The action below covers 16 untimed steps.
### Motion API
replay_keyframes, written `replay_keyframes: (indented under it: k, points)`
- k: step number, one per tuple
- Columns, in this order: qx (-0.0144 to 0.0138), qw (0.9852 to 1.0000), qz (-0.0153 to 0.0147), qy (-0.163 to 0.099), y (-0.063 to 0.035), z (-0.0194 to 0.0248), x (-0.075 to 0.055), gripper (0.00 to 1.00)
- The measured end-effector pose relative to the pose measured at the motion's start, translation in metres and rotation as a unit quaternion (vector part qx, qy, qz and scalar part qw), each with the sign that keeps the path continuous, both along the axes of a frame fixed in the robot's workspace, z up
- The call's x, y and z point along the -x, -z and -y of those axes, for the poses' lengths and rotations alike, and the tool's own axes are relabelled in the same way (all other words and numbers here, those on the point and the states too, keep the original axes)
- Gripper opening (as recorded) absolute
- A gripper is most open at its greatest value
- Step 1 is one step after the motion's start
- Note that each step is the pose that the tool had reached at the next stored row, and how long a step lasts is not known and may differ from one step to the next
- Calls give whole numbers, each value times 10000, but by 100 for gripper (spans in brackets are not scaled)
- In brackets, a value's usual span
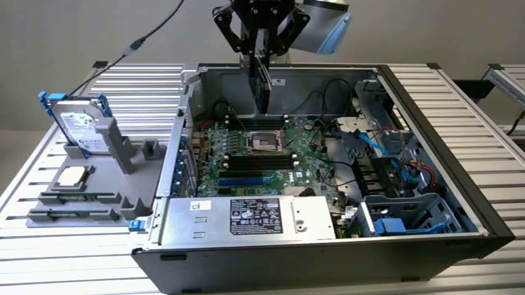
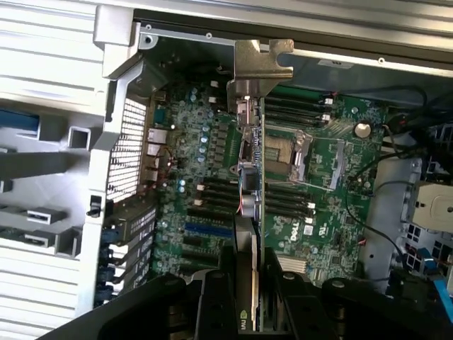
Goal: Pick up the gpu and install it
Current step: 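Insert the gpu into the slot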
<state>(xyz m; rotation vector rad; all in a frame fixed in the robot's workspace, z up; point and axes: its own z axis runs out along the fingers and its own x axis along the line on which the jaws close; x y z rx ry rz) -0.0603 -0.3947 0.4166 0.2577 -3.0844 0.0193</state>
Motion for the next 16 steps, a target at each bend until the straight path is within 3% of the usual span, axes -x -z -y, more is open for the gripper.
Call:
replay_keyframes:
  k: [4, 8, 12, 16]
  points:
    - [-26, 9993, 1, -364, 6, 0, 0, 27]
    - [-54, 9973, 0, -726, 15, 0, 0, 27]
    - [-69, 9940, -1, -1091, 25, 0, 0, 27]
    - [-82, 9893, -2, -1455, 38, 0, 0, 27]
